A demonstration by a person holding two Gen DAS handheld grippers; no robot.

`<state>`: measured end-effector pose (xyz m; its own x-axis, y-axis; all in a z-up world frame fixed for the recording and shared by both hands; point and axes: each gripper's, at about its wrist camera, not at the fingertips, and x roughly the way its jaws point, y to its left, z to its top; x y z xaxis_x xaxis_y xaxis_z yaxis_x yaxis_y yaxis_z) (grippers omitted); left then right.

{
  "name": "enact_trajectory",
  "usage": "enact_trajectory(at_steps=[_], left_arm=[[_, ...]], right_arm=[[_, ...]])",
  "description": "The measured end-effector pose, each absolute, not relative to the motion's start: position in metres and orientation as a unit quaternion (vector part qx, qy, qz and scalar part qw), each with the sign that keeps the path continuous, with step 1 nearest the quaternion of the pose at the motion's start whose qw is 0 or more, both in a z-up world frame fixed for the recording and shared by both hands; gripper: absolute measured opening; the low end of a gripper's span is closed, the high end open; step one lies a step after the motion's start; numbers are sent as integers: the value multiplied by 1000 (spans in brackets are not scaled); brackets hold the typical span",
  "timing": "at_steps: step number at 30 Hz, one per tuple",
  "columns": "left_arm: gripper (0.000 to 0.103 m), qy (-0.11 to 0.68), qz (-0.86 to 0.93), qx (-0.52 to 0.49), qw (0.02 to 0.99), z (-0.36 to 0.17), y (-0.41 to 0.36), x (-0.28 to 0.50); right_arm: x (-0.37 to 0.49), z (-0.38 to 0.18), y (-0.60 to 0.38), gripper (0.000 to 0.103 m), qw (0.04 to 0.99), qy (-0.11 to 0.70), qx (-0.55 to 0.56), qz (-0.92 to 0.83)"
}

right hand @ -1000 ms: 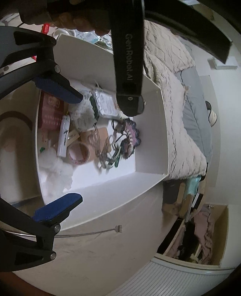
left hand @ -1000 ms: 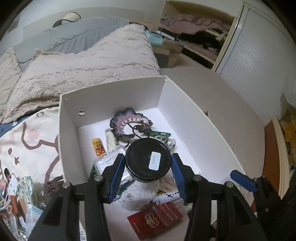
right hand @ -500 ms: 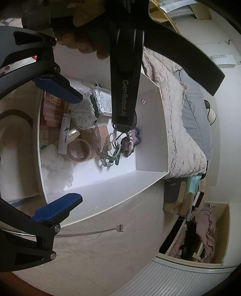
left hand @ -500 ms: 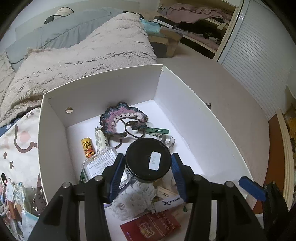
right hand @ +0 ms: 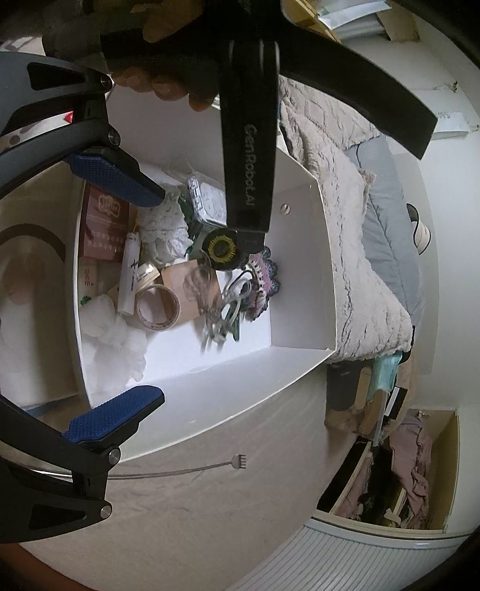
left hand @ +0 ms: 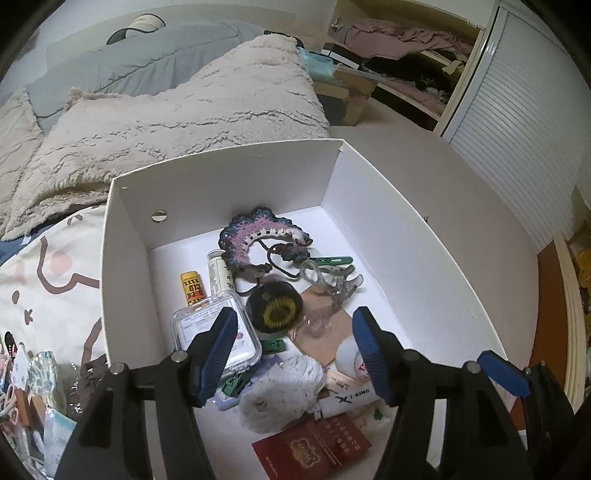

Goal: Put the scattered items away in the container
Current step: 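Open both tools to drop the black tin and white lighter into the box, then withdraw both tools from the box back toward the item pile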

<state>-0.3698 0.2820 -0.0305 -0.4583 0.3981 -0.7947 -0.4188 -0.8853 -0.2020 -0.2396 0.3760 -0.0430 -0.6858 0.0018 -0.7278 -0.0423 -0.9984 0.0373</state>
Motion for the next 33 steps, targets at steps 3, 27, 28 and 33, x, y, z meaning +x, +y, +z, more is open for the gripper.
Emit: enact_trajectory(at_steps=[3,27,28,33], left_arm=[[64,7,855,-459,241,-28,277,-365],[92,21,911,-358,202,9,213,-306],[92,22,912,-358,199,9,210,-305],[98,22,915,-358,183,2,197,-299]], right_arm=[[-241,-43,376,97,9,28,-396,918],[-240,-40,368,97,15,40,-374,927],[-240,-39,368,98,17,39,-372,927],[-236,-35,368,103,25,33,-356,933]])
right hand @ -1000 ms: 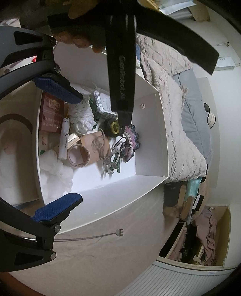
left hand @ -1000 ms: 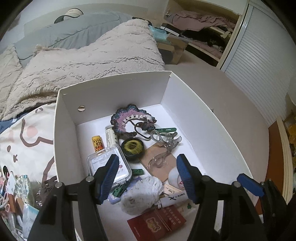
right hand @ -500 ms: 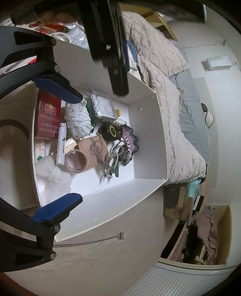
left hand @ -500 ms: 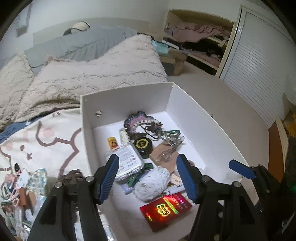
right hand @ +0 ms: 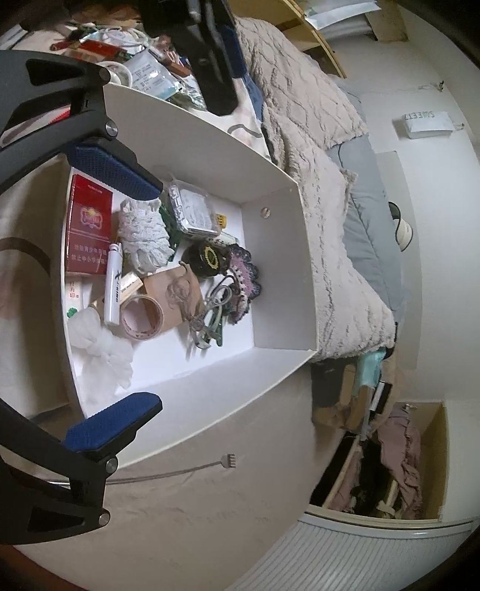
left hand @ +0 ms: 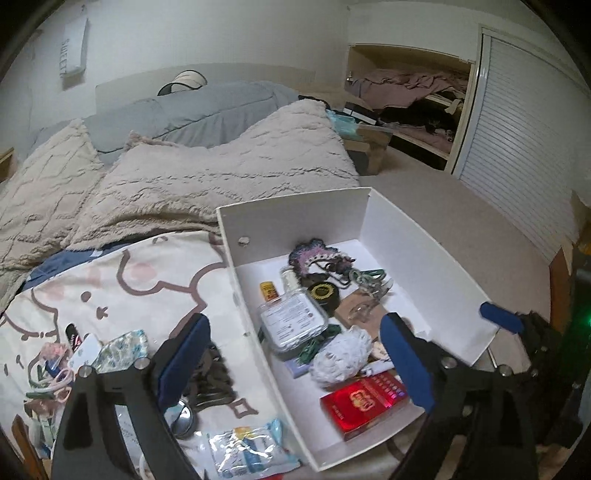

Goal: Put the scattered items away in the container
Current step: 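Withdraw both tools from the box back toward the item pile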

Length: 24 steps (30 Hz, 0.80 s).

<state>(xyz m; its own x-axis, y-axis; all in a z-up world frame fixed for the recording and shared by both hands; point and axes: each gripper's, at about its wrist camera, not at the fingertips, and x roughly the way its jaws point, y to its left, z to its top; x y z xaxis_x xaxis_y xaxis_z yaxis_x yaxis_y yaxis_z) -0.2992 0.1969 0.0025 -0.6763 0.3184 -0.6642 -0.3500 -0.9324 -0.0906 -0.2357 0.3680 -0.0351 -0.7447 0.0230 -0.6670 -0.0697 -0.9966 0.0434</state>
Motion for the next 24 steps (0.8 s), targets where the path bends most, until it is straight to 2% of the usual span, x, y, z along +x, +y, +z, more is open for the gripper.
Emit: enact_trajectory(at_steps=[4,24], left_arm=[[103,19,918,-355,174,-1,185,-294],[103,19,931,-342,122,-9,129,-285]], right_arm=[[-235,-33,370,103,35,36,-352,935],[-233,-28,373,103,56,46,-337,939]])
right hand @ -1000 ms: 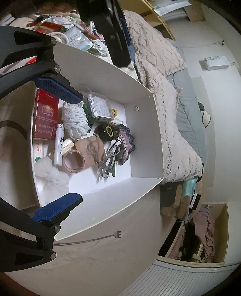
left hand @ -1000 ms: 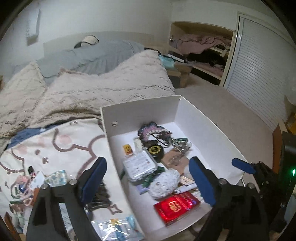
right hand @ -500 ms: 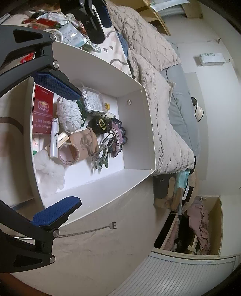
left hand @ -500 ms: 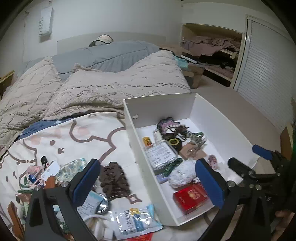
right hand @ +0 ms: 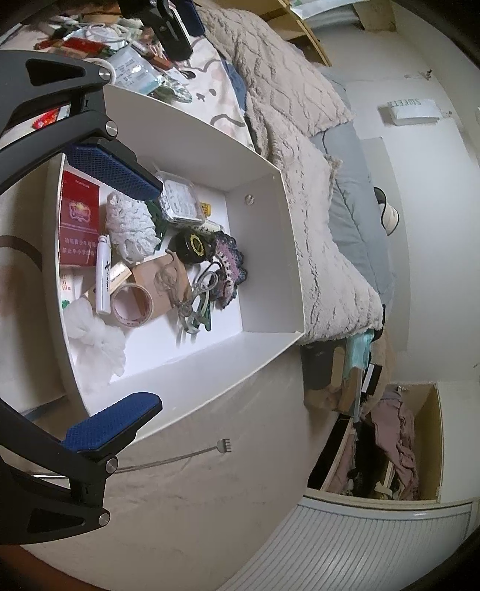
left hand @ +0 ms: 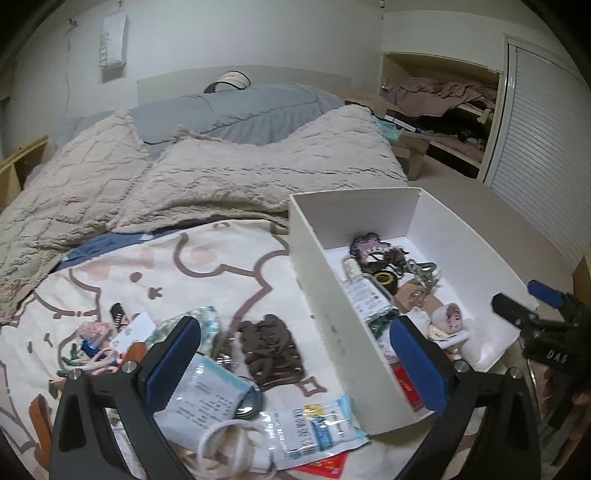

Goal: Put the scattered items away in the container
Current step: 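Withdraw both tools from the box back toward the item pile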

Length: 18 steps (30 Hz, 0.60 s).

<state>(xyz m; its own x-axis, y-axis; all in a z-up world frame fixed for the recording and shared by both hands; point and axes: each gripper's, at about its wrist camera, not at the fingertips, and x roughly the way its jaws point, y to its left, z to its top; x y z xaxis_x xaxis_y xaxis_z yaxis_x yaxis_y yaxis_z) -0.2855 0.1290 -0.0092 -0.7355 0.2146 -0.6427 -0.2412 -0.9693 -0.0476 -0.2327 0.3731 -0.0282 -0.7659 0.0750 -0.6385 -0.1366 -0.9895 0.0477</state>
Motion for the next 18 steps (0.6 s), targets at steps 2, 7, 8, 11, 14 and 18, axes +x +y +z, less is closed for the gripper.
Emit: enact_trajectory(at_steps=[2,7,8,11,14,18], left_arm=[[103,15,933,-340,118,-8,120,-283],[103,8,935,-339,101,-9,96,-278],[103,9,936,-337,96,-9,91,-277],[103,14,941,-330,78,-8,73,-270],[103,18,943,-326,63,-9,56,-264],[103,16,945,-322,43,-10,31,-257]], right_arm=[[-233,-27,374,103,53,51,-335,939],[-233,-28,373,103,47,55,-336,939],[-234,-28,374,103,49,55,-336,939],[-234,-28,374,103,48,57,-336,939],[-234,-29,374,103,45,58,-337,939],[-235,-30,372,103,38,60,-338,938]])
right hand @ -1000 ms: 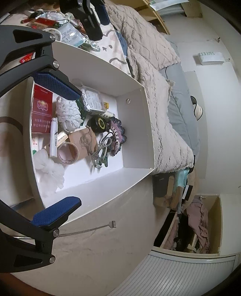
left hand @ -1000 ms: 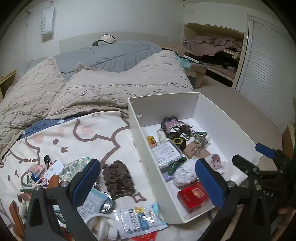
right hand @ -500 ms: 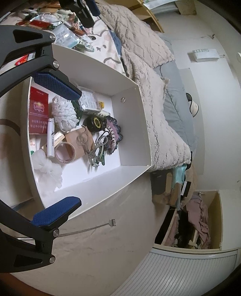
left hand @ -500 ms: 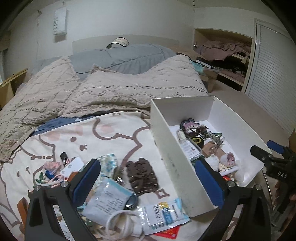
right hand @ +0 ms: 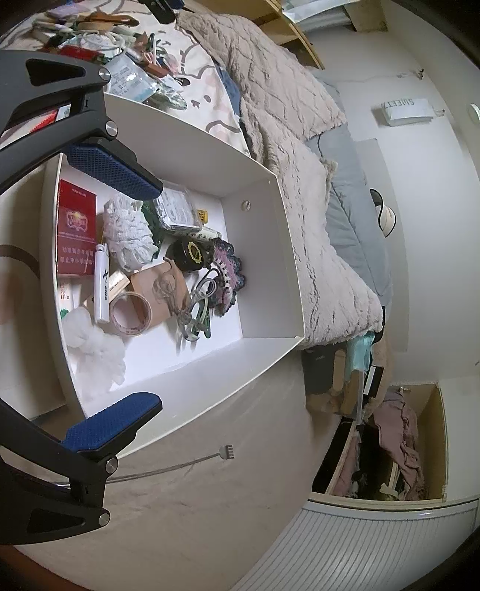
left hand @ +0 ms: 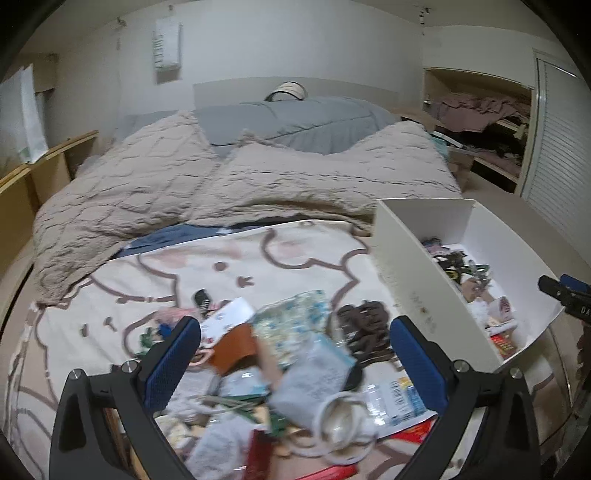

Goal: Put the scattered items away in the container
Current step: 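Withdraw both tools from the box back toward the item pile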

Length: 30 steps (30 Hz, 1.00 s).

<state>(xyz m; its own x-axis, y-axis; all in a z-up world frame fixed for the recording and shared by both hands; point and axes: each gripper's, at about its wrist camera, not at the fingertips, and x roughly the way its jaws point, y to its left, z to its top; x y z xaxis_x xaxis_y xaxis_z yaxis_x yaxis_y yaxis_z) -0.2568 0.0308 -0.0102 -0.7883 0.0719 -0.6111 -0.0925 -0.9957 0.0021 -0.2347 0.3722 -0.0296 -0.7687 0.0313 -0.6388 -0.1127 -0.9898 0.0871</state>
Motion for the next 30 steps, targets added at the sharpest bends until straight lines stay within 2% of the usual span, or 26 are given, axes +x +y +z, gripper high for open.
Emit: enact_trajectory(at_steps=[18,30], left_arm=[[103,-9,950,-310,-23,-21,-56,-214],[103,-51,952,-299,-43,-32,-99,-196]], right_arm=[[-239,-30,340,103,-2,42,-329,943],[-240,-27,327,103,-12,69,-302,951]])
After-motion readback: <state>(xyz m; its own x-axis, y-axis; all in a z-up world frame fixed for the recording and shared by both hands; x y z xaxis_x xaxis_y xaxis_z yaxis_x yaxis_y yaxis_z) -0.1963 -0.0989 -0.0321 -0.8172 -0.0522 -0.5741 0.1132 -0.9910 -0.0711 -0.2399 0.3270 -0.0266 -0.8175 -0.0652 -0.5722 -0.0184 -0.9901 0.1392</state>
